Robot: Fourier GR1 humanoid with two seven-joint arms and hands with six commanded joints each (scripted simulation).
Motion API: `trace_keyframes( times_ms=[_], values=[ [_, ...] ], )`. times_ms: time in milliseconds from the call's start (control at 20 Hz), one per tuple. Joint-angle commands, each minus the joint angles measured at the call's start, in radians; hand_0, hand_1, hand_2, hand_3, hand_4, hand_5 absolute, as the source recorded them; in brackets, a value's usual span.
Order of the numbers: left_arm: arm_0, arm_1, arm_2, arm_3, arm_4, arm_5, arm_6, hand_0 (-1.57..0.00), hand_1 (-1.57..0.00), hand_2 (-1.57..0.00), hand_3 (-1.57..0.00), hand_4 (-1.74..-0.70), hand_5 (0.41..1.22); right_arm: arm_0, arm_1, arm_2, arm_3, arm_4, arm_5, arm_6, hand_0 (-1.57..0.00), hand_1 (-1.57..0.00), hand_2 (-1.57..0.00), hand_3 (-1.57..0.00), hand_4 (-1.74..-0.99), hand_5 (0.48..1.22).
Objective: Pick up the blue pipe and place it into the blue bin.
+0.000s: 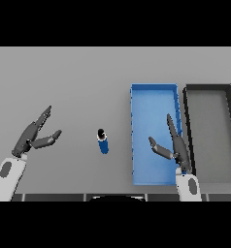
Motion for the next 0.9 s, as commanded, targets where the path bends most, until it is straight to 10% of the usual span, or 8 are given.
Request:
trace_keyframes(
  times_ms=[0,250,850],
  values=[
    [0.004,0.006,-0.015,-0.012,0.001,-0.028,-0.013,0.0,0.0,0.0,0.0,-1.09,0.596,0.015,-0.009,0.002,-0.011,-0.003,0.011,-0.011,0.0,0.0,0.0,0.0,-1.186,0.598],
    [0.048,0.016,-0.105,-0.111,0.0,-0.125,0.007,0.0,0.0,0.0,0.0,-1.12,0.514,0.001,-0.016,0.002,0.004,-0.007,0.024,-0.025,0.0,0.0,0.0,0.0,-1.205,0.611],
    [-0.004,-0.203,-0.282,-0.053,-0.167,-0.081,0.047,0.0,0.0,0.0,0.0,-1.21,0.468,0.018,0.0,0.013,-0.022,-0.004,0.019,0.002,0.0,0.0,0.0,0.0,-1.229,0.622]
  ],
)
